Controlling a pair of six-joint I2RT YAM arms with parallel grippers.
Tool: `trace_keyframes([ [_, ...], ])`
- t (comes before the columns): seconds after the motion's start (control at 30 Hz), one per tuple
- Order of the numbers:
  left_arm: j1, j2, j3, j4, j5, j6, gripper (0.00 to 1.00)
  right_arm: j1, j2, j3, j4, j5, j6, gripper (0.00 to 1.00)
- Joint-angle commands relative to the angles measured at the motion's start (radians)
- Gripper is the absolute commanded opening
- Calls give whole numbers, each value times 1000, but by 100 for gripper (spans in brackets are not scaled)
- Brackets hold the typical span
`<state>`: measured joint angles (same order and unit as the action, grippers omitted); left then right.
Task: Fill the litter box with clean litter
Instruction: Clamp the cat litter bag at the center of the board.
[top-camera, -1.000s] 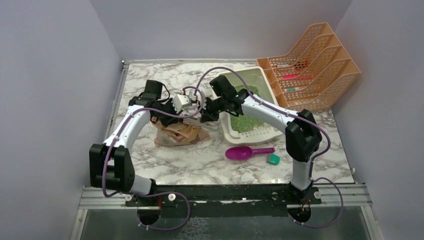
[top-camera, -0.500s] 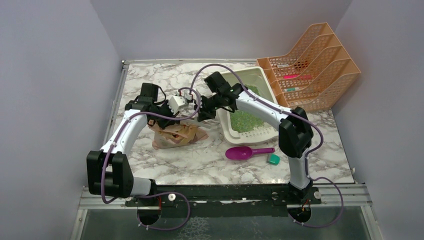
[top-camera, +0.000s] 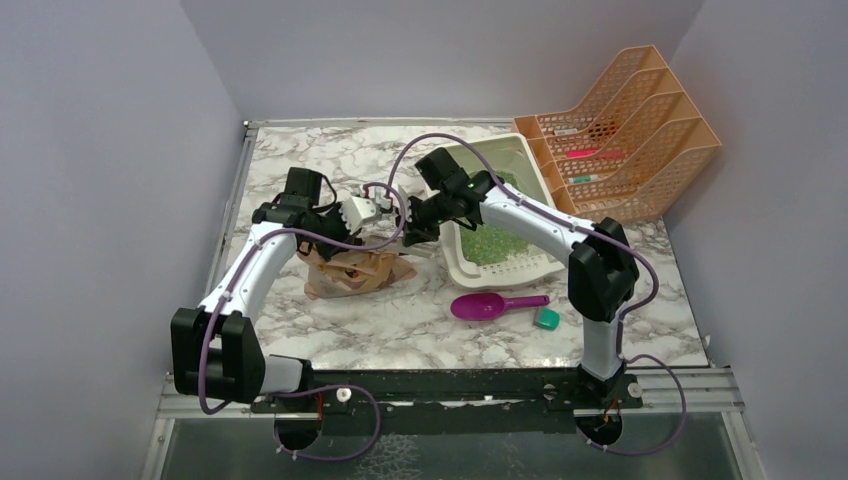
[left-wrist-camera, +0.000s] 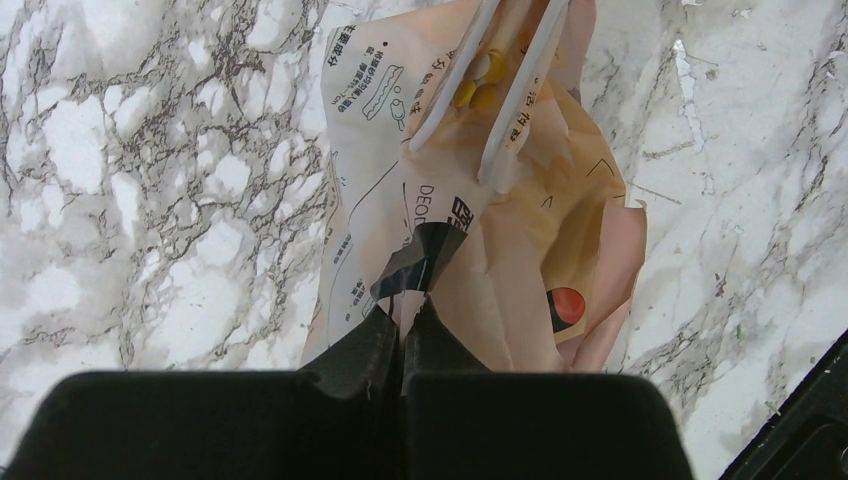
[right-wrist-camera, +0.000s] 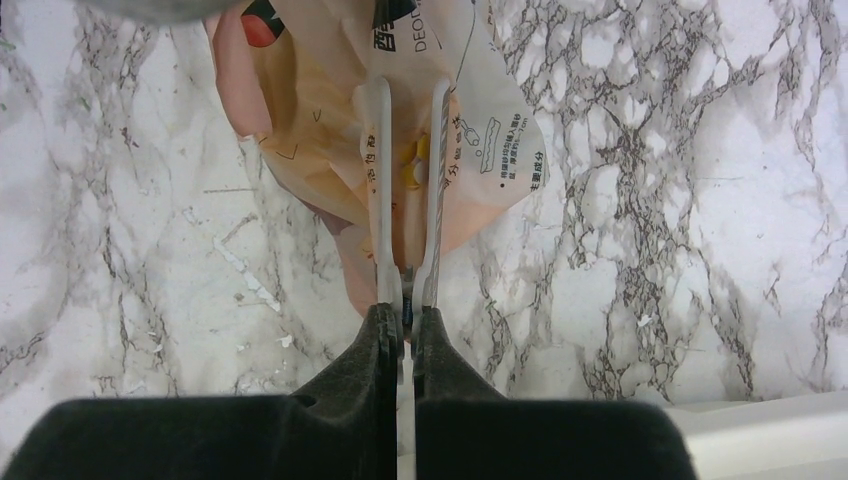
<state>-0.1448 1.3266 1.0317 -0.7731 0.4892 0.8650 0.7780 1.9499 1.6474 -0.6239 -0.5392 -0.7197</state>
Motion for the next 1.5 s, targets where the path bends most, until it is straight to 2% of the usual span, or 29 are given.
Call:
trace_keyframes([
  [0.0,6,-64,45,68,92,-40,0,2,38,-65,-166,123,-70,1],
  [0.13,7,-72,48,70,98,-41,0,3,44,-61,-179,125,-79,1],
  [0.3,6,-54,74,88,150,-59,0,44,130,60,-245,64,-96,1],
  [0.37,6,-54,75,98,159,-61,0,64,140,69,-235,13,-108,1],
  [0.7,6,-65,61,145,150,-88,0,106,210,122,-209,-40,-93,1],
  [0.87,6,-111,7,223,160,-132,0,90,101,-49,43,-76,28,2],
  [0.97,7,-134,-22,262,168,-151,0,71,56,-116,140,-103,62,2],
  [1.47,8,-162,-70,310,202,-185,0,-20,-16,-294,409,-260,168,1],
])
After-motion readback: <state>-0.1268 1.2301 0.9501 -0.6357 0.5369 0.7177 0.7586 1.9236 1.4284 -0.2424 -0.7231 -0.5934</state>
